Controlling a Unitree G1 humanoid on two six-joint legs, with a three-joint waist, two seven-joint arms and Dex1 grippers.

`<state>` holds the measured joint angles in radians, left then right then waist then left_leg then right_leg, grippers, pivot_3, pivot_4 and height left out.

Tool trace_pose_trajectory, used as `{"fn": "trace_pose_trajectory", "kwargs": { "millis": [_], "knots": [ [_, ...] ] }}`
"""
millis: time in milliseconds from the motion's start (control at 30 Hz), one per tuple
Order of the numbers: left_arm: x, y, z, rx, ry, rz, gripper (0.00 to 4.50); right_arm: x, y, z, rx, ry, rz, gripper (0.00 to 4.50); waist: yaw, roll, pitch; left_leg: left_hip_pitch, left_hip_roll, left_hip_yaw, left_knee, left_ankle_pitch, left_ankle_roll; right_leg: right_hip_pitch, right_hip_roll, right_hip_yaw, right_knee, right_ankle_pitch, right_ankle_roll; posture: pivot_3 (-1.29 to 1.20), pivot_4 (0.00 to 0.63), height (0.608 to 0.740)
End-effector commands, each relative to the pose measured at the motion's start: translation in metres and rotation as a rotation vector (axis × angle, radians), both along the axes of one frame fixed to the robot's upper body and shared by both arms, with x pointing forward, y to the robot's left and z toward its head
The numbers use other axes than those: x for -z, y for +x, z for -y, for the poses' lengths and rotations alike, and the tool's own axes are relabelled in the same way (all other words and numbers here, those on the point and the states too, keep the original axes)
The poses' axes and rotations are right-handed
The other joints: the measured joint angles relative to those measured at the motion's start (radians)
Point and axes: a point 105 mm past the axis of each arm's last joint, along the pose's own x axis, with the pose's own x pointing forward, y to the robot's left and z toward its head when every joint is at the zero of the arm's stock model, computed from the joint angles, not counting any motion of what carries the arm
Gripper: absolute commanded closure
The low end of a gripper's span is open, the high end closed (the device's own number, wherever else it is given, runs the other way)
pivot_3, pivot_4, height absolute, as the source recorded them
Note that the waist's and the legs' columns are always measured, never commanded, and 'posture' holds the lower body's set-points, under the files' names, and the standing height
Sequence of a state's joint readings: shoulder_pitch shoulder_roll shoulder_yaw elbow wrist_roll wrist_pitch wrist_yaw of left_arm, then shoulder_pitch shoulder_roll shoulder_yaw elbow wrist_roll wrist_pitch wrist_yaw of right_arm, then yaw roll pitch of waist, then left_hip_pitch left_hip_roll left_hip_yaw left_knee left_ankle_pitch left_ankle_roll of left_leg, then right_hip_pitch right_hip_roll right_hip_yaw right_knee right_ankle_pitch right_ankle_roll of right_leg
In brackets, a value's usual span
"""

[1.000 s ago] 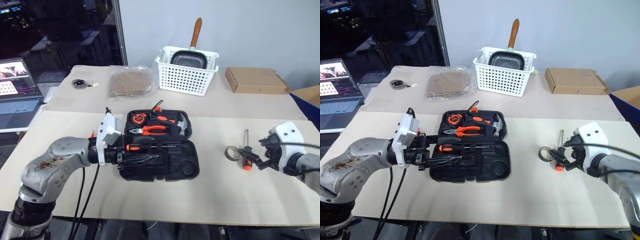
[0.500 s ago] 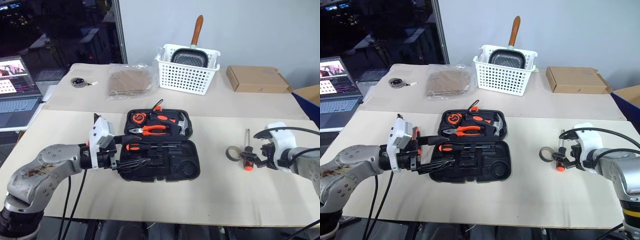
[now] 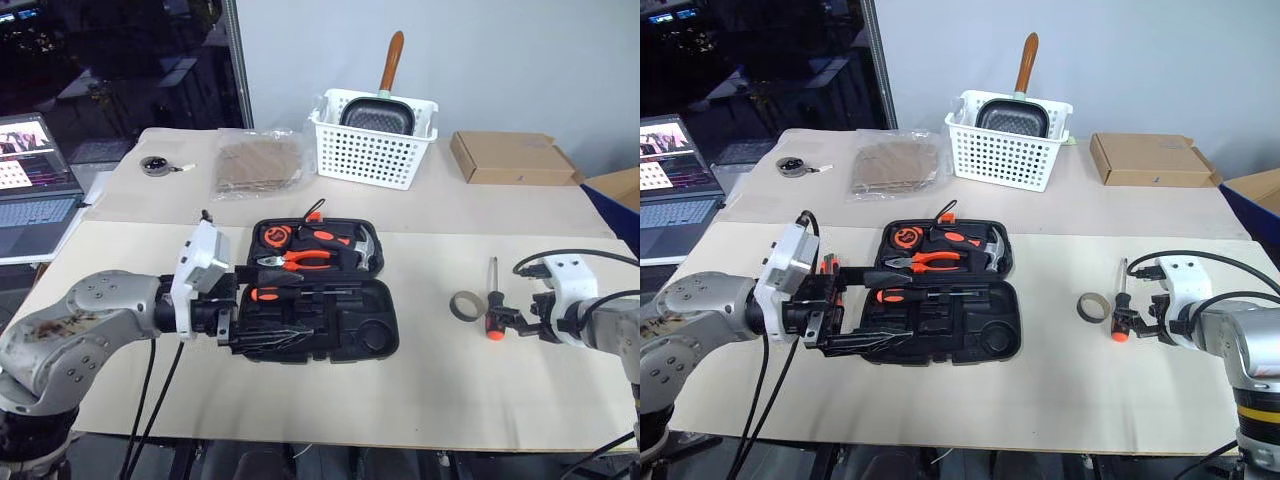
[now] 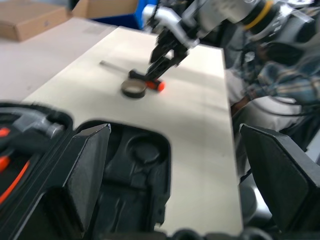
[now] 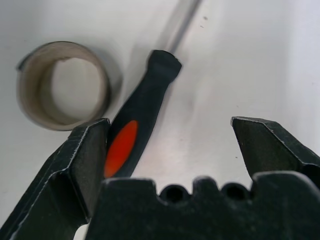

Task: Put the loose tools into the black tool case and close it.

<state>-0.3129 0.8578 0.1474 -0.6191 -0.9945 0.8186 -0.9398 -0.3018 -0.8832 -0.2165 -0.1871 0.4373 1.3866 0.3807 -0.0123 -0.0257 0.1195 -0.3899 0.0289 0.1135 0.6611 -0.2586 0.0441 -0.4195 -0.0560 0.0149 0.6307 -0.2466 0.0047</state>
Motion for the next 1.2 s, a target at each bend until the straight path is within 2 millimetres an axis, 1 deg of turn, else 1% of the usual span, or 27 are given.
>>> {"fn": "trace_pose_trajectory", "kwargs": {
  "millis": [33,167,267,300,400,467,500,533,567,600,633,667,700,767,800,867,967,1033,1100,1200],
  "knots": [
    [-0.014,-0.009,0.011,0.052,-0.022,0.046,0.0,0.007,0.003,0.004,0.031,-0.004,-0.031,0.97,0.0,0.0,0.0,0.0,0.0,0.0,0.0,0.0,0.0,0.0,0.0,0.0,0.0,0.0,0.0,0.0,0.15,0.74],
    [-0.022,-0.01,0.017,0.063,-0.058,0.057,0.0,0.013,0.003,0.005,0.027,0.001,-0.053,2.27,0.008,0.0,0.0,0.0,0.0,0.0,0.0,0.0,0.0,0.001,0.0,0.0,0.0,0.0,0.0,0.0,0.15,0.74],
    [-0.023,-0.01,0.02,0.061,-0.074,0.058,0.0,0.015,0.001,0.007,0.025,-0.003,-0.061,3.33,0.013,0.0,0.0,0.0,-0.001,0.0,0.0,0.0,0.0,0.001,-0.001,0.0,0.0,0.0,0.001,0.0,0.15,0.74],
    [-0.023,-0.009,0.021,0.056,-0.08,0.058,0.0,0.015,0.0,0.008,0.025,-0.004,-0.061,3.52,0.013,0.0,0.0,0.0,-0.001,0.0,0.0,0.0,0.0,0.001,-0.001,0.0,-0.001,0.0,0.001,0.0,0.15,0.74],
    [-0.023,-0.006,0.021,0.027,-0.097,0.06,0.0,0.012,-0.003,0.01,0.018,-0.002,-0.034,3.53,0.015,0.0,0.0,0.0,-0.001,0.0,0.0,0.0,0.0,0.001,0.0,0.0,-0.001,0.0,0.001,0.0,0.15,0.74],
    [-0.021,-0.001,0.019,-0.017,-0.111,0.057,0.0,-0.002,-0.003,0.009,-0.011,0.008,0.058,3.53,0.02,0.0,0.0,0.0,-0.001,0.0,0.0,0.0,0.0,0.001,0.0,0.0,0.0,0.0,0.001,0.0,0.15,0.74],
    [-0.019,0.004,0.014,-0.06,-0.115,0.067,0.0,-0.015,-0.002,0.004,-0.054,0.019,0.135,3.53,0.022,0.0,0.0,0.0,-0.001,-0.001,0.0,0.0,0.0,0.001,0.0,0.0,0.0,0.0,0.001,0.0,0.15,0.74],
    [-0.016,0.011,0.008,-0.123,-0.116,0.087,0.0,-0.034,-0.002,-0.007,-0.132,0.047,0.226,3.53,0.023,0.001,0.0,0.0,-0.001,-0.001,0.0,0.0,0.0,0.001,0.0,0.0,0.0,0.0,0.001,0.0,0.15,0.74],
    [-0.015,0.013,0.002,-0.152,-0.148,0.08,0.0,-0.052,-0.004,-0.02,-0.219,0.064,0.311,3.53,0.022,0.003,0.0,-0.001,-0.001,-0.001,0.0,0.0,0.0,0.0,0.0,0.0,0.0,0.0,0.001,0.0,0.15,0.74],
    [-0.014,0.013,-0.004,-0.166,-0.195,0.078,0.0,-0.072,-0.007,-0.04,-0.331,0.127,0.401,3.53,0.018,0.005,0.0,-0.001,-0.001,0.0,0.0,0.0,0.0,0.0,-0.001,0.001,0.0,0.0,0.001,0.0,0.15,0.74],
    [-0.012,0.014,-0.011,-0.192,-0.207,0.083,0.0,-0.086,-0.011,-0.057,-0.429,0.152,0.452,3.53,0.011,0.006,0.001,-0.001,-0.001,0.0,0.0,0.0,0.0,-0.001,-0.001,0.002,0.0,0.0,0.001,0.0,0.15,0.74],
    [-0.007,0.012,-0.017,-0.195,-0.196,0.078,0.0,-0.096,-0.014,-0.074,-0.51,0.172,0.474,3.53,0.002,0.007,0.002,0.0,-0.001,0.0,0.0,0.0,0.0,-0.001,0.0,0.003,0.0,0.0,0.001,0.0,0.15,0.74],
    [-0.005,0.007,-0.022,-0.185,-0.189,0.08,0.0,-0.101,-0.015,-0.094,-0.62,0.166,0.472,3.53,-0.008,0.006,0.003,0.0,0.0,0.0,0.0,0.0,-0.001,-0.001,0.001,0.003,0.001,0.001,0.001,0.0,0.15,0.74],
    [-0.004,0.0,-0.035,-0.191,-0.205,0.045,0.0,-0.099,-0.016,-0.127,-0.822,0.091,0.429,3.53,-0.016,0.005,0.004,0.002,0.003,0.0,0.0,0.001,-0.002,-0.001,0.004,0.003,0.001,0.002,-0.002,0.0,0.15,0.74],
    [-0.004,-0.005,-0.041,-0.192,-0.215,0.031,0.0,-0.095,-0.015,-0.139,-0.905,0.049,0.405,3.53,-0.017,0.004,0.004,0.002,0.004,0.0,0.0,0.001,-0.003,0.0,0.005,0.002,0.001,0.002,-0.002,0.0,0.15,0.74],
    [0.003,-0.014,-0.051,-0.205,-0.162,0.031,0.0,-0.084,-0.009,-0.157,-1.076,-0.049,0.356,3.53,-0.017,0.001,0.006,0.005,0.006,-0.001,0.0,0.002,-0.004,0.001,0.007,0.0,0.001,0.001,-0.002,0.0,0.15,0.74],
    [0.005,-0.023,-0.065,-0.259,-0.139,0.017,0.0,-0.073,0.003,-0.172,-1.248,-0.099,0.298,3.53,-0.014,0.001,0.008,0.006,0.007,0.001,0.0,0.004,-0.006,0.0,0.008,0.001,0.001,0.001,-0.002,0.0,0.15,0.74],
    [0.008,-0.031,-0.073,-0.292,-0.118,0.009,0.0,-0.062,0.012,-0.181,-1.377,-0.179,0.253,3.53,-0.005,0.001,0.01,0.005,0.005,0.002,0.0,0.005,-0.004,-0.001,0.005,0.001,0.001,0.002,-0.003,0.0,0.15,0.74],
    [0.01,-0.036,-0.078,-0.318,-0.101,0.005,0.0,-0.053,0.019,-0.189,-1.476,-0.238,0.213,3.53,-0.001,0.002,0.01,0.004,0.005,0.003,0.0,0.005,-0.004,-0.002,0.004,0.0,0.001,0.006,-0.008,0.0,0.15,0.74],
    [0.011,-0.042,-0.08,-0.348,-0.091,0.022,0.0,-0.039,0.031,-0.204,-1.567,-0.273,0.174,3.53,0.0,0.001,0.01,0.003,0.005,0.002,0.0,0.004,-0.003,-0.002,0.003,-0.001,0.0,0.006,-0.008,0.0,0.15,0.74]
  ]
}}
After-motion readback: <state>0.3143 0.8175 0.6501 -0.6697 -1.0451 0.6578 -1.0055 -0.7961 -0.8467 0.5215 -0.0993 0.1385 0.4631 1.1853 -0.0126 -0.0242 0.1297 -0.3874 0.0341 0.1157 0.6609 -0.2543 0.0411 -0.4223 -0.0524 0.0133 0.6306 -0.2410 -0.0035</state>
